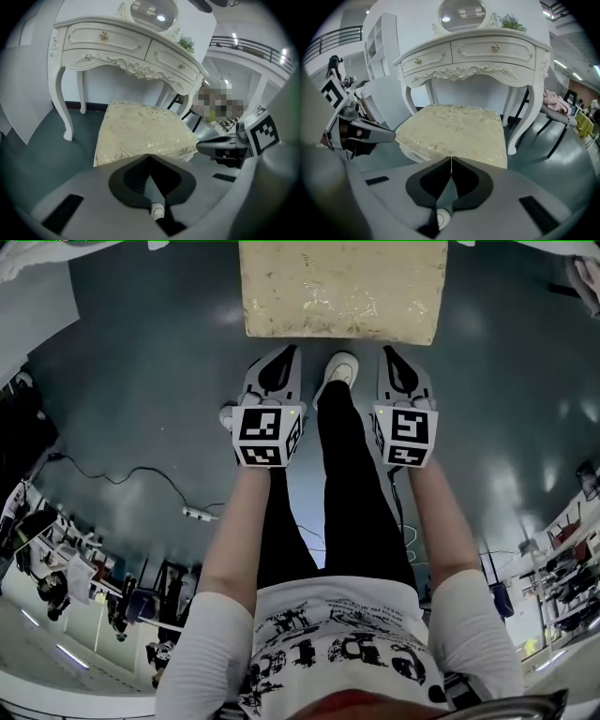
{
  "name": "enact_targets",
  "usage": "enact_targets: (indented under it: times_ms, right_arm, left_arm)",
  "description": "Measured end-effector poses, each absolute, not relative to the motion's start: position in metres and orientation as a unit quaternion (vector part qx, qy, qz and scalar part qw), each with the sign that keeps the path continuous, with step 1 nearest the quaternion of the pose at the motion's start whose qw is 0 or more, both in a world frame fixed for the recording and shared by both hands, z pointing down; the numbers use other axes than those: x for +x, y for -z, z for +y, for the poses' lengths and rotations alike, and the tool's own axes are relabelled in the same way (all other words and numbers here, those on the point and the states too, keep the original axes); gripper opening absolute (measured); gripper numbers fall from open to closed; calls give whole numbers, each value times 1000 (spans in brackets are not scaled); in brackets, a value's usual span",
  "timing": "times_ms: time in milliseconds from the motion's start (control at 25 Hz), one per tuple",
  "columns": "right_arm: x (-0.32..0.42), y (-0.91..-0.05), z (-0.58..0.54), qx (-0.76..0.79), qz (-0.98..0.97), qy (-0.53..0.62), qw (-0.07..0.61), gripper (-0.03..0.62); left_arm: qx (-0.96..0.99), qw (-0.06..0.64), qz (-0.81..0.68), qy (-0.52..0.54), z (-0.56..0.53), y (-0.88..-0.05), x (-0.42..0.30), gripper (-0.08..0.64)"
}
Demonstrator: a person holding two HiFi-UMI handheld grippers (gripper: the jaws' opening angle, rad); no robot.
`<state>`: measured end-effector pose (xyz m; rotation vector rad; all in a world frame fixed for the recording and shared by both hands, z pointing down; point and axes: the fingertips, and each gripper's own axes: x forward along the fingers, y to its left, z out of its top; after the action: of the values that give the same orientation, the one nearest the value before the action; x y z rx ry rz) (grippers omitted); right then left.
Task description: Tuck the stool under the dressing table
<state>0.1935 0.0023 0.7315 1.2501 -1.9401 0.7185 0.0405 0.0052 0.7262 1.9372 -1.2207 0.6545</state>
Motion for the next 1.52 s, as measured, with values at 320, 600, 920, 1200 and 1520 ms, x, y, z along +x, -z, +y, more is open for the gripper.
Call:
enact_targets:
  times_ms: [320, 600, 920, 1200, 1520]
  right_arm:
    - [207, -756, -11, 506, -740, -271, 352, 18]
    - [208, -758, -15, 502, -739, -281, 351, 18]
    - [207, -764, -25, 465, -767, -278, 344, 18]
    - [207, -765, -67, 476, -769, -263, 336, 18]
    - [199, -775, -111, 491, -759, -258, 341, 18]
  left_arm:
    - [749, 370, -479, -269, 3, -762, 50, 20]
    - [740, 382, -485, -267, -1, -764, 53, 20]
    - [730, 404, -494, -246, -8, -770, 53, 20]
    - [736, 384, -507, -229, -46, -771, 53, 20]
    - [753, 371, -501, -210, -85, -780, 46, 20]
